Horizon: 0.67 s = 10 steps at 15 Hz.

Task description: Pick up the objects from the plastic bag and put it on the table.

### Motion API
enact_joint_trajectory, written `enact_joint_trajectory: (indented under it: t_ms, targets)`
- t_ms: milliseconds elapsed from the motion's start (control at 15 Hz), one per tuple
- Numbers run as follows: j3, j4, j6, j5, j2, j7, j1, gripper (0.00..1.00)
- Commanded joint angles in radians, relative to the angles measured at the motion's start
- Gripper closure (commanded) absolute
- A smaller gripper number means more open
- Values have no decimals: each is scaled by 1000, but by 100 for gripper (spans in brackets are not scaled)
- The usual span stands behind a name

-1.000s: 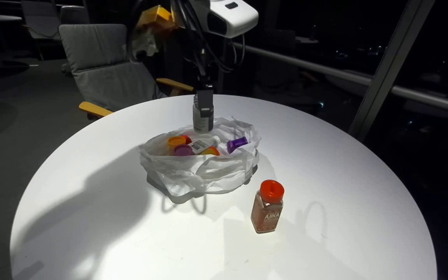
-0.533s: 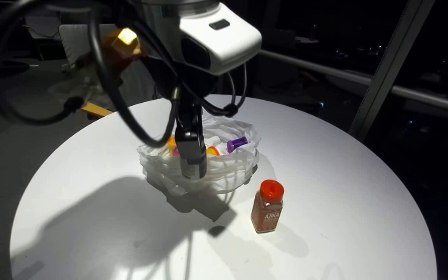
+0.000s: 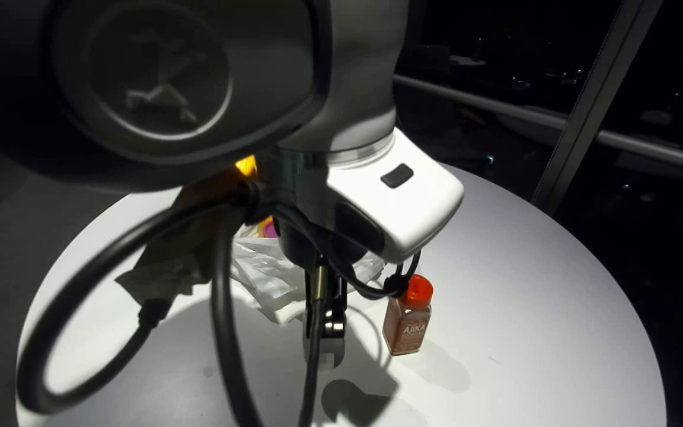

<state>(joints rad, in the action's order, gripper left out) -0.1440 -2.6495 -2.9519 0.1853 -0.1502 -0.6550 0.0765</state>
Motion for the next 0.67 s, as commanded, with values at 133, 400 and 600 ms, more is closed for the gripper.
enact_joint_trajectory:
  t_ms: [133,400,600]
  targets:
    - [81,76,-25,129,-114,105,42,73]
    - [179,110,-9,221,-141,193,110,23]
    - [208,78,-8,227,-91,227,127,1]
